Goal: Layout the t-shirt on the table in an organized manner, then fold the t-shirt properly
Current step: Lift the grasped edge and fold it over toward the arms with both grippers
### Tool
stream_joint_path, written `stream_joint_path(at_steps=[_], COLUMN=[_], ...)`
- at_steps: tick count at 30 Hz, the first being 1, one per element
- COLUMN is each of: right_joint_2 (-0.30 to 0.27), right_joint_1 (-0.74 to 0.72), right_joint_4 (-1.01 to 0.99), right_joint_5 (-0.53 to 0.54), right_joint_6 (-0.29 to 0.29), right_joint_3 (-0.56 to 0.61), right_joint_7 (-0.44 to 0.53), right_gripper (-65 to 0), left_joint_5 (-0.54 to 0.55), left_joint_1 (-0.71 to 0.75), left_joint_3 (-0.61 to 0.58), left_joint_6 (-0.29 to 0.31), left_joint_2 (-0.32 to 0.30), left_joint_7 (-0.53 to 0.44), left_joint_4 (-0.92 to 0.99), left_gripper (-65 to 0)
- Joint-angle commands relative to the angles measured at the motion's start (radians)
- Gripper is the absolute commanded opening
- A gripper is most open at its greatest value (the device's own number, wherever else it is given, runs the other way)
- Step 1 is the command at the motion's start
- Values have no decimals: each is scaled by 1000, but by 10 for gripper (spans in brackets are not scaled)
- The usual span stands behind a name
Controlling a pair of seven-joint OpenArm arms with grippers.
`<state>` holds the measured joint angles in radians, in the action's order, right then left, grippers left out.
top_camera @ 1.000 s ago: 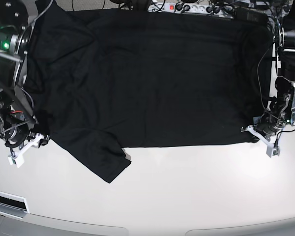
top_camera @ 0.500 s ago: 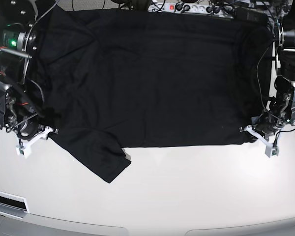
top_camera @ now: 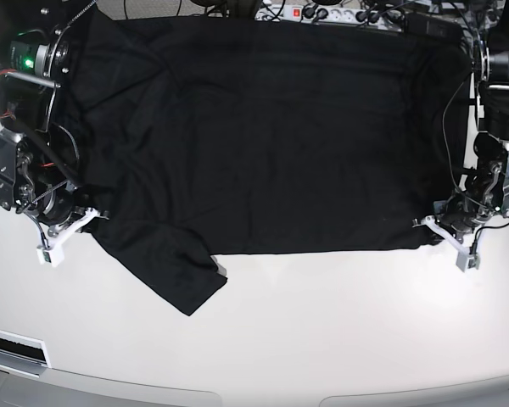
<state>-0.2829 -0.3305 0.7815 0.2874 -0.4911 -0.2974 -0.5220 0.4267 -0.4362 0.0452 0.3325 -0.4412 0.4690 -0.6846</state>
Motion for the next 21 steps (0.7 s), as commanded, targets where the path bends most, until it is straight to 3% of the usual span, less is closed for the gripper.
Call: stream_joint_path(at_steps=[1, 4, 9, 13, 16, 19, 21], right_joint_2=[-24, -40, -77, -106, -119, -128, -138], right_joint_1=[-45, -57, -57, -57, -56, -43, -18], right_joint_4=[20, 81, 213, 274, 301, 306, 314], right_joint_5=[19, 27, 72, 83, 134, 204, 232], right_joint_6=[-19, -71, -89, -89, -110, -154, -184], right_joint_3=[-3, -3, -3, -3, -3, -3, -3], right_joint_7=[23, 3, -114, -140, -204, -285, -291], right_gripper=[-650, -650, -650, -650, -650, -650, -650], left_joint_5=[8, 45, 50, 55, 90, 162, 219], left_joint_1=[-27, -54, -108, -156, -178, -176, -168], left_joint_3=[1, 1, 1, 1, 1, 1, 1], left_joint_6=[37, 99, 99, 111, 199, 366, 366], left_joint_2=[-11, -13, -17, -17, -25, -46, -65], left_joint_7=[0, 0, 0, 0, 4, 26, 59], left_joint_4=[-10, -10, -10, -10, -10, -10, -11], left_gripper=[-650, -650, -650, -650, -650, -650, -650])
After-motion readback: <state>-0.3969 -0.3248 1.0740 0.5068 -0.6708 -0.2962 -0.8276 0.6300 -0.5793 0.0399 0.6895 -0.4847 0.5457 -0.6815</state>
